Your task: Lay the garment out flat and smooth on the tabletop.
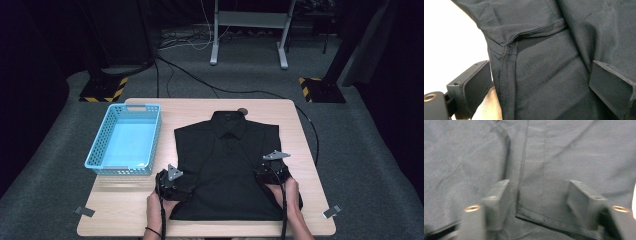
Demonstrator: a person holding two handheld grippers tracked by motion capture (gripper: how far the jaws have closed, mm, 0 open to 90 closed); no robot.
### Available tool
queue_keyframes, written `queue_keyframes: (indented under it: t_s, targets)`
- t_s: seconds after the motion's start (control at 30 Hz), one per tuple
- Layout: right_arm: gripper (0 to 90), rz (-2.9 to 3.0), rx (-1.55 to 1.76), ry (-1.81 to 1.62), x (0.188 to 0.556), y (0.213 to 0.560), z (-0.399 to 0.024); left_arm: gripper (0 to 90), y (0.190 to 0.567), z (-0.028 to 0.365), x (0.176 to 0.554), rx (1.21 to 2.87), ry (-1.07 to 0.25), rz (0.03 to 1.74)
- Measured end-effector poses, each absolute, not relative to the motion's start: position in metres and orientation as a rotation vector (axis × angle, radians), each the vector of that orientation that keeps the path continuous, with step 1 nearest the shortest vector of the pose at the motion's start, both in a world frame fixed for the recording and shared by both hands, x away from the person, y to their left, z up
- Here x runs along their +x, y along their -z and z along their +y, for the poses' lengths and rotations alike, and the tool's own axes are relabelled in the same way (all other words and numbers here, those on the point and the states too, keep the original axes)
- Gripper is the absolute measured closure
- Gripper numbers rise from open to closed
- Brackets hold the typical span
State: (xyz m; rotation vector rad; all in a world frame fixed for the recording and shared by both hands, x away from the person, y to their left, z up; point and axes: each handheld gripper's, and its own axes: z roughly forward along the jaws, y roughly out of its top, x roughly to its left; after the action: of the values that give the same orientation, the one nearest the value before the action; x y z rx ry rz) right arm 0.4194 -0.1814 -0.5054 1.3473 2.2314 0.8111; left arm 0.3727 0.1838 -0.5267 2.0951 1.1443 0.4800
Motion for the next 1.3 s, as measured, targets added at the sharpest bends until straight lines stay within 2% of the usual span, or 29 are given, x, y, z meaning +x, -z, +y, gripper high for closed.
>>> queue_keyframes:
  t_s: [0.23, 0.4, 0.6, 1.3]
  targets:
    - [68.9, 2.232, 1.379, -0.855, 0.42, 0.508, -0.184, 5.6, 0.527, 0.184, 0.373, 2.088, -0.476, 1.149]
    - [82.1, 2.216, 1.377, -0.851, 0.42, 0.507, -0.185, 6.2, 0.527, 0.185, 0.373, 2.083, -0.478, 1.154]
    - [85.3, 2.196, 1.393, -0.884, 0.419, 0.506, -0.189, 6.7, 0.527, 0.185, 0.373, 2.082, -0.482, 1.156]
    - [85.3, 2.13, 1.398, -0.963, 0.416, 0.49, -0.202, 8.2, 0.527, 0.184, 0.372, 2.079, -0.491, 1.154]
